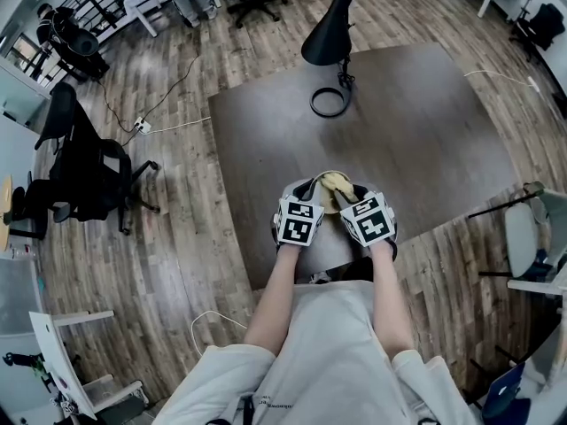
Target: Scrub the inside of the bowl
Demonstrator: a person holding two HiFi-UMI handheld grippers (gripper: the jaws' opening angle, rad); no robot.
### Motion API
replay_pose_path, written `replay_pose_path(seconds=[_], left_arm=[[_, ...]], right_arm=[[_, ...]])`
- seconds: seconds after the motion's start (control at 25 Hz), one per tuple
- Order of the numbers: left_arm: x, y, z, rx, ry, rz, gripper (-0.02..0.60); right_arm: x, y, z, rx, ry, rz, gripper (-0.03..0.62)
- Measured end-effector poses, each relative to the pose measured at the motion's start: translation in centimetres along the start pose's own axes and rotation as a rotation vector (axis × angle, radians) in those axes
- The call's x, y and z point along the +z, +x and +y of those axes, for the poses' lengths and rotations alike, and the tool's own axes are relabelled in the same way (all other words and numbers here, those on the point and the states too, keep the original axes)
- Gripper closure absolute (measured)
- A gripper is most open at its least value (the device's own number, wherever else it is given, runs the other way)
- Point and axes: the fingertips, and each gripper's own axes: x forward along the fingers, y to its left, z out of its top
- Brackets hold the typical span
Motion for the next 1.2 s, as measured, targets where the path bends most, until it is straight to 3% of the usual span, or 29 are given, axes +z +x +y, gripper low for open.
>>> replay_pose_path(seconds=[0.12,0.24,0.36,0.52,0.76,0.96,1.2], left_arm=[[-1.3,0.1,1.3,0.04,0.009,0.047,0.565],[-2.5,0.0,2.4,0.07,0.08,0.069,0.565],[-2.1,-0.2,2.2,0.084,0.204,0.053,0.565],[-0.9,-0.3,0.5,0.1,0.39,0.027,0.565],[0.1,-0.2,-2.8,0.157,0.626,0.028,0.565],[1.6,-0.9,-5.0,0.227,0.714,0.036,0.565],[2.5,-1.5,-8.3,0.304,0.767,0.07,0.565]], right_arm=[[0.1,-1.4,-1.0,0.003,0.03,-0.022,0.48],[0.3,-2.5,-2.2,0.016,0.08,-0.056,0.48],[0.9,-2.4,-3.0,0.062,0.089,-0.053,0.48],[2.2,-1.3,-2.9,0.138,-0.014,-0.014,0.48],[3.8,-0.2,-1.5,0.347,-0.125,0.023,0.48],[3.7,-1.1,-1.2,0.443,-0.256,0.067,0.48],[1.7,-2.9,-3.3,0.519,-0.303,0.06,0.481]])
